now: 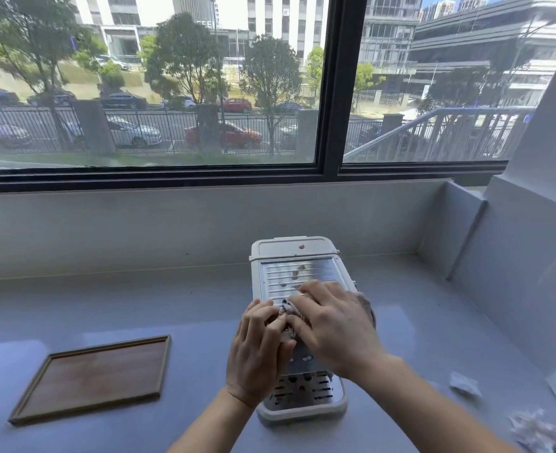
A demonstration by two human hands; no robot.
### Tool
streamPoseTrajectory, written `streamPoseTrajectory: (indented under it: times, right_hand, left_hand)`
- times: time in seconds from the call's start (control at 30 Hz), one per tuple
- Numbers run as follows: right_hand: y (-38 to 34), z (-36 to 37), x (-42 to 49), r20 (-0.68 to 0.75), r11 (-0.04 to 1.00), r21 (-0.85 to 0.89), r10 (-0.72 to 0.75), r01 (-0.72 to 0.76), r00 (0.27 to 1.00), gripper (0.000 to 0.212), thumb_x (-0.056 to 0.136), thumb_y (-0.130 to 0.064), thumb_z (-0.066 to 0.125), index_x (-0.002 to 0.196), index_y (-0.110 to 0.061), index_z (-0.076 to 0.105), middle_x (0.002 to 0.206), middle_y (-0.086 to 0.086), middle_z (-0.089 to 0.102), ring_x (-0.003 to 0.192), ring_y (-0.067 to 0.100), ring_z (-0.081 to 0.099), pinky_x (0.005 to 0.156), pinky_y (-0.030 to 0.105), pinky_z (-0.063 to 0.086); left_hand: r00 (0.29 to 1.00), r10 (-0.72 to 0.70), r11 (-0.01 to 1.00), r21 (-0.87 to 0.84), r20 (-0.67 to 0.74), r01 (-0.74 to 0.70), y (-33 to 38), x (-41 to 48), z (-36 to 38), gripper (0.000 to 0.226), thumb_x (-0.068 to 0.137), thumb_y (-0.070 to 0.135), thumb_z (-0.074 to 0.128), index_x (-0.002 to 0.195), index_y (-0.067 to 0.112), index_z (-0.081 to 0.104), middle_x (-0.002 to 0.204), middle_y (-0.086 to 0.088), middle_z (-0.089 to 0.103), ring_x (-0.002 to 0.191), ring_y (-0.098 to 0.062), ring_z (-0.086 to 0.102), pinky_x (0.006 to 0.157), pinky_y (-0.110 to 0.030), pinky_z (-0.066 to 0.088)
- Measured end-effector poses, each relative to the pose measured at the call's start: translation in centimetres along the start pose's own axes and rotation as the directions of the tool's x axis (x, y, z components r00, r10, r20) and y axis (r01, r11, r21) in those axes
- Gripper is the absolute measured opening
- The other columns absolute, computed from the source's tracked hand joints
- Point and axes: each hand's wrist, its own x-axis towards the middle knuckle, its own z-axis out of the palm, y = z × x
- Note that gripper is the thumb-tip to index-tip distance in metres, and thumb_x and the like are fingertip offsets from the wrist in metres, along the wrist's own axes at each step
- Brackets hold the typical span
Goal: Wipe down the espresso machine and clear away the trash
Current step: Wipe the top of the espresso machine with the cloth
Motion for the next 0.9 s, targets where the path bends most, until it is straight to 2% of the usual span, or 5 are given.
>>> streamPoseTrajectory:
  times: [0.17,0.37,0.57,0.8,0.9]
  right_hand:
    - [2.6,-0.6,-0.7,0.061,0.966,0.017,0.257,-0.258,0.965,0.044,0.095,-0.062,0.036,0.129,-0.044,0.055,0.154,-0.007,0.034,0.14,0.022,0.027,0.115,0.045,0.024]
    - [1.2,0.1,-1.5,-0.011,0.998,0.015,0.066,-0.065,0.998,0.044,0.095,-0.058,0.036,0.125,-0.036,0.059,0.146,-0.006,0.046,0.134,0.024,0.041,0.109,0.046,0.035]
    - [3.7,-0.2,0.5,0.06,0.887,0.248,0.388,-0.39,0.92,0.03,0.097,-0.036,0.053,0.12,-0.021,0.066,0.149,0.002,0.038,0.13,0.027,0.037,0.107,0.032,0.029]
    - [2.4,-0.1,-1.9,-0.038,0.993,0.111,0.051,-0.046,0.998,0.045,0.093,-0.049,0.037,0.119,-0.026,0.065,0.146,0.0,0.048,0.136,0.027,0.04,0.109,0.047,0.037]
    - [3.1,-0.3,0.6,0.026,0.99,0.11,0.082,-0.084,0.996,0.035,0.095,-0.041,0.047,0.115,-0.022,0.068,0.141,0.001,0.05,0.127,0.029,0.045,0.106,0.041,0.039]
  left_hand:
    - [1.0,-0.014,1.0,-0.027,0.004,0.014,0.1,-0.1,0.0,0.034,0.101,0.039,0.034,0.113,0.011,0.051,0.119,-0.008,0.05,0.121,-0.028,0.052,0.107,-0.054,0.041]
    - [0.999,-0.035,0.998,-0.049,0.004,0.035,0.0,-0.3,0.0,0.029,0.101,0.036,0.038,0.112,0.013,0.052,0.119,-0.007,0.051,0.123,-0.026,0.051,0.111,-0.05,0.038]
    - [0.988,-0.152,0.984,-0.098,-0.022,0.15,0.7,0.1,0.2,0.01,0.095,0.024,0.045,0.097,0.015,0.05,0.108,-0.005,0.055,0.114,-0.024,0.054,0.107,-0.048,0.041]
    - [0.973,-0.225,0.97,-0.106,-0.056,0.218,1.2,0.9,0.1,0.013,0.096,0.021,0.041,0.085,0.017,0.047,0.1,-0.004,0.053,0.097,-0.026,0.053,0.087,-0.037,0.045]
    - [0.977,-0.209,0.973,-0.106,-0.05,0.203,1.2,0.9,-0.1,0.014,0.097,0.022,0.039,0.087,0.017,0.048,0.1,-0.007,0.055,0.098,-0.026,0.053,0.09,-0.04,0.046]
